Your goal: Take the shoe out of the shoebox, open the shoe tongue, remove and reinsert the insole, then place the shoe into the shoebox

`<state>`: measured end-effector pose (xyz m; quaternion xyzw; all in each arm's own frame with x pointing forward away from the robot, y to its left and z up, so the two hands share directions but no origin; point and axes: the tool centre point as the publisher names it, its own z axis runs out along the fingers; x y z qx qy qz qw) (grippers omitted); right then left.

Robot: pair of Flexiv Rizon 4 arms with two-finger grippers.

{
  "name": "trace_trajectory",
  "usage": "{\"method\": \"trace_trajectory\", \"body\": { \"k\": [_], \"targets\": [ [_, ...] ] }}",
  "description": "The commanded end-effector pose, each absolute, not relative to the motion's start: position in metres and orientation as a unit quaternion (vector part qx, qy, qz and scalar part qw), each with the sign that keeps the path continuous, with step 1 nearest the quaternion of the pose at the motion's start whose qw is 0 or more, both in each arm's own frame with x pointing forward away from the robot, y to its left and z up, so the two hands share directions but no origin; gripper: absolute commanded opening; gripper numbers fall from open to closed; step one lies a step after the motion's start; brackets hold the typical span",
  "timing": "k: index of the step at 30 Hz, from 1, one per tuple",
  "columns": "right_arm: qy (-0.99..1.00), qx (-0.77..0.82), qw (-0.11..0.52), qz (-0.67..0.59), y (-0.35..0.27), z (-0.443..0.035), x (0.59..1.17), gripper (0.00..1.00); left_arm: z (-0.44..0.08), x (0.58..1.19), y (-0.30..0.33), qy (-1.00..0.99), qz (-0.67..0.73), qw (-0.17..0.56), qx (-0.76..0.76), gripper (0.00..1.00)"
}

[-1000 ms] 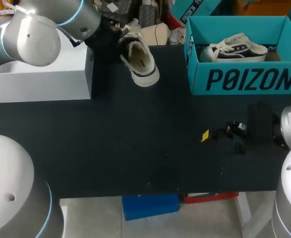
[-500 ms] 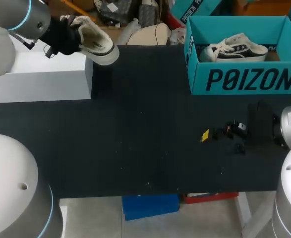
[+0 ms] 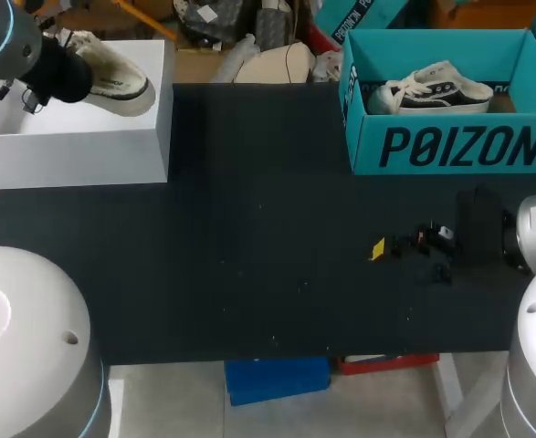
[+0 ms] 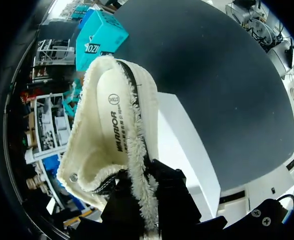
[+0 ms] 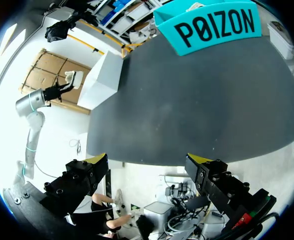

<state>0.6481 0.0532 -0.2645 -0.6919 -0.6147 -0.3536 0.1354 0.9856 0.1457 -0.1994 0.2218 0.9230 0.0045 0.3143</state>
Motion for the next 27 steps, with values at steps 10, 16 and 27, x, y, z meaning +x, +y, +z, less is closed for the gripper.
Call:
{"method": "trace_trajectory", "body": {
  "k": [10, 16, 27],
  "targets": [
    [-0.615, -0.692, 0.135, -0.353, 0.054, -0.265, 0.649, 1.00, -0.226, 1.018, 0.182, 0.942, -0.005, 0.291, 0.165, 0.00],
    [-0.615, -0.692, 0.135, -0.353, 0.054, -0.265, 0.649, 1.00, -0.250, 1.037, 0.194, 0.951, -0.002, 0.267, 0.152, 0.00],
    [-0.615, -0.692, 0.135, -0.353, 0.054, -0.265, 0.649, 1.00, -0.302, 1.054, 0.205, 0.970, 0.002, 0.215, 0.117, 0.00]
  ]
}}
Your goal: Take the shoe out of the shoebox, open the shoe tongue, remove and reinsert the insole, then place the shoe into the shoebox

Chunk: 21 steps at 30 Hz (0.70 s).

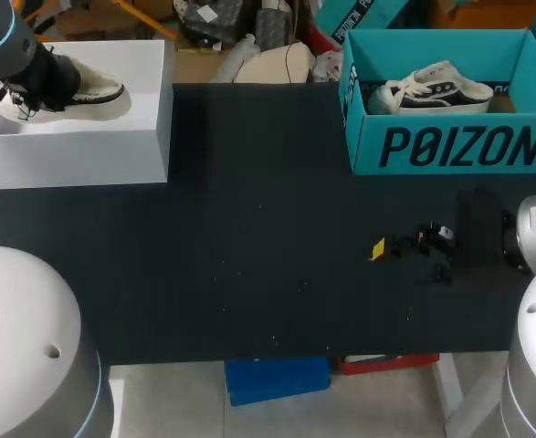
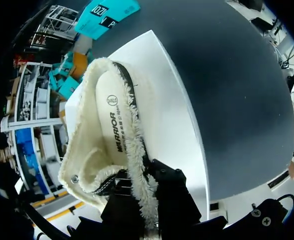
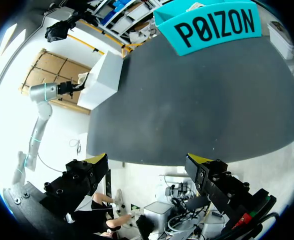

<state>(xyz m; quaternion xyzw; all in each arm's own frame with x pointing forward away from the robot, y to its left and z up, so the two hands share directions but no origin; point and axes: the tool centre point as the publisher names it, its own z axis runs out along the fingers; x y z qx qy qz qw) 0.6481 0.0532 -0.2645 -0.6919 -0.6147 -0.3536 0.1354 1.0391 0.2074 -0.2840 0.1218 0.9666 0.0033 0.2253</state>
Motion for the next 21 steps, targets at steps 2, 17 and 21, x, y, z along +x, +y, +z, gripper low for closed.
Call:
{"method": "trace_trajectory", "body": {
  "k": [2, 17, 21],
  "targets": [
    [-0.615, -0.692, 0.135, -0.353, 0.054, -0.265, 0.649, 1.00, -0.313, 1.055, 0.206, 0.972, 0.001, 0.204, 0.112, 0.00],
    [-0.615, -0.692, 0.135, -0.353, 0.054, -0.265, 0.649, 1.00, -0.362, 1.051, 0.202, 0.980, -0.013, 0.168, 0.102, 0.05],
    [-0.615, -0.692, 0.135, -0.353, 0.054, -0.265, 0.649, 1.00, -0.344, 1.050, 0.195, 0.978, -0.014, 0.176, 0.113, 0.18]
  ]
}}
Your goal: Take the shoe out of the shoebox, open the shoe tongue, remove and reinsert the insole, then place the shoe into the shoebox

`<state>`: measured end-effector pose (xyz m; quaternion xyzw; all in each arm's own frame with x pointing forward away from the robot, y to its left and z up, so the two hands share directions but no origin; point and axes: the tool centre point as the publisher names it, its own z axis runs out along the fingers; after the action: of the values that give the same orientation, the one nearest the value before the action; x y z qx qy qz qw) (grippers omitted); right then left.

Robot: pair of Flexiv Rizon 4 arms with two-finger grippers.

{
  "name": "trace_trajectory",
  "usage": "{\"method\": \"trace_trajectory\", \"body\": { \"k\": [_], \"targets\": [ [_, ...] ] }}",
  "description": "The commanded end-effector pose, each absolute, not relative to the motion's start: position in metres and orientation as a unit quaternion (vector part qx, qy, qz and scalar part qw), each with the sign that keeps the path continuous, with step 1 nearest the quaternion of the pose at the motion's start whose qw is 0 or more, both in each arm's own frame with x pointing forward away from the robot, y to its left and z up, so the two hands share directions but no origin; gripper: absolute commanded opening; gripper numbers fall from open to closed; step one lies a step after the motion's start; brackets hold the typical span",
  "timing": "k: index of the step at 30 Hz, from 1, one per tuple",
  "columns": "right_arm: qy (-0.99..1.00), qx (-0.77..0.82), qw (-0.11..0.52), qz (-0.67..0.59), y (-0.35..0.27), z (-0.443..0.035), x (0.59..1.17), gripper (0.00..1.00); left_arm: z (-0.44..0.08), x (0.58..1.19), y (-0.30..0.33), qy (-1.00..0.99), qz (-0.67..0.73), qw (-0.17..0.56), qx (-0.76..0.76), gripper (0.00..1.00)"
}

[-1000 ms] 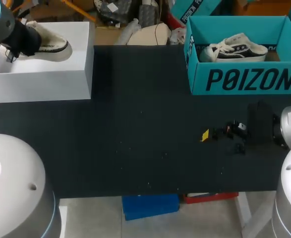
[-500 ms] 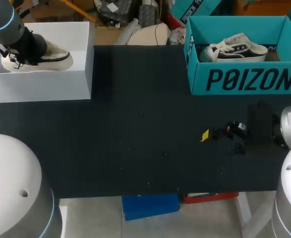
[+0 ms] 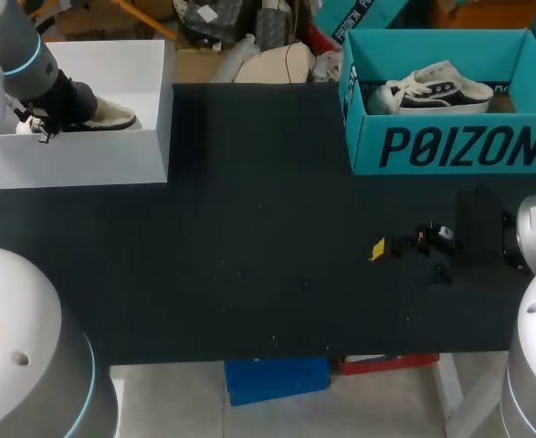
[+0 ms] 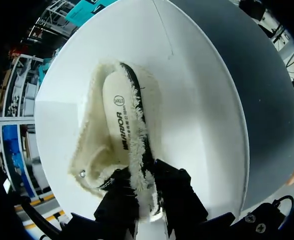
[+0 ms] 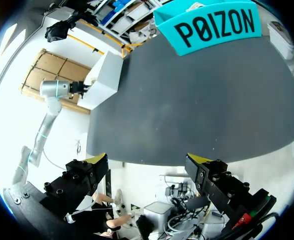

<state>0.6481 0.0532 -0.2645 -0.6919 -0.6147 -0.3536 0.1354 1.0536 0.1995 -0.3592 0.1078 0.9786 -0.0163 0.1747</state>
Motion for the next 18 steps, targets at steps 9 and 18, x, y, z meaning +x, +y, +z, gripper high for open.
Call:
{"method": "trace_trajectory", "body": {
  "k": [9, 18],
  "targets": [
    [-0.615, -0.692, 0.135, -0.353, 0.054, -0.265, 0.649, 1.00, -0.273, 1.032, 0.165, 0.978, -0.019, 0.140, 0.152, 0.12],
    [-0.615, -0.692, 0.135, -0.353, 0.054, -0.265, 0.649, 1.00, -0.221, 0.988, 0.121, 0.975, -0.016, 0.108, 0.193, 0.50]
  ]
}}
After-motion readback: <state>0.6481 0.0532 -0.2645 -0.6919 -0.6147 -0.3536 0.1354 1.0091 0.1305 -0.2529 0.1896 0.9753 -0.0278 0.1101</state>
